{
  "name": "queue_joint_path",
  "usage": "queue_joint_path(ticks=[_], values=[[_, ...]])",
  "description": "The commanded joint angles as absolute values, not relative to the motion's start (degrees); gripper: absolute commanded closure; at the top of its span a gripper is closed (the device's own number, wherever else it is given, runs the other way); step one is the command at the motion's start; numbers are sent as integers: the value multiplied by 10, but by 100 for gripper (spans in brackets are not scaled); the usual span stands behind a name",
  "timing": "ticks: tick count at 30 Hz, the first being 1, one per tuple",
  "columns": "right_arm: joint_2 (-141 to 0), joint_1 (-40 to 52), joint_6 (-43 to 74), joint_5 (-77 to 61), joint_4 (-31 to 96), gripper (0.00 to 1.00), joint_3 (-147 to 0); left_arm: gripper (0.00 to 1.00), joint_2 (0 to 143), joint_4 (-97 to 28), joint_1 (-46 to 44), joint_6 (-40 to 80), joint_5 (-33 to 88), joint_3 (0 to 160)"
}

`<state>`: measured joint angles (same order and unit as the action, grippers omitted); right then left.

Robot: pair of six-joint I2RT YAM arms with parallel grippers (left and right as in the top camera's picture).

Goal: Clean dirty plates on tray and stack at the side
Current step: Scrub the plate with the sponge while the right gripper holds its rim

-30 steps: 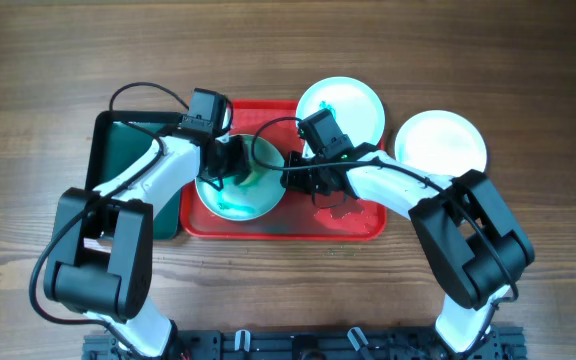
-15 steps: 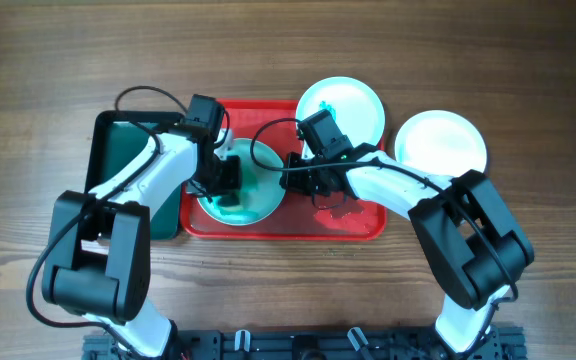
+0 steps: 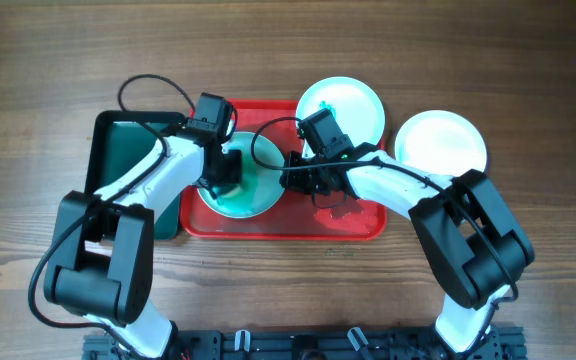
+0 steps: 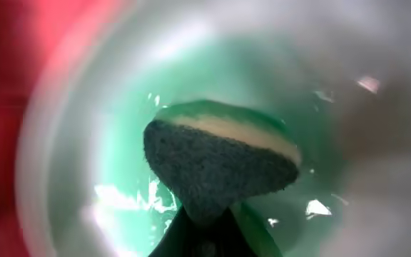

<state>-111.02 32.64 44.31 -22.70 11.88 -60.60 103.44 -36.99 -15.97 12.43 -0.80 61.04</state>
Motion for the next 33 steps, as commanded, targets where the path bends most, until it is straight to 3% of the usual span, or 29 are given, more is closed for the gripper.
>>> queue_joint_path(ticks=[1, 4, 11, 20, 25, 29, 33], values=[[-1120, 325, 439, -232, 120, 96, -615, 96, 1048, -354, -149, 176, -190, 602], [-1120, 325, 439, -233, 120, 96, -615, 96, 1048, -313, -156, 176, -171, 602], [-1120, 325, 436, -233, 121, 96, -615, 96, 1048, -243, -201, 168, 76, 602], [-1120, 325, 436, -232, 114, 96, -615, 96, 1048, -378, -242, 154, 88, 602], [-1120, 325, 436, -237, 115, 96, -615, 96, 1048, -352, -242, 64, 277, 602], [-1120, 325, 436, -239, 116, 96, -615, 96, 1048, -292, -241, 76, 230, 602], [-1120, 325, 435, -241, 120, 96, -615, 96, 1049, -283, -241, 145, 6, 602]])
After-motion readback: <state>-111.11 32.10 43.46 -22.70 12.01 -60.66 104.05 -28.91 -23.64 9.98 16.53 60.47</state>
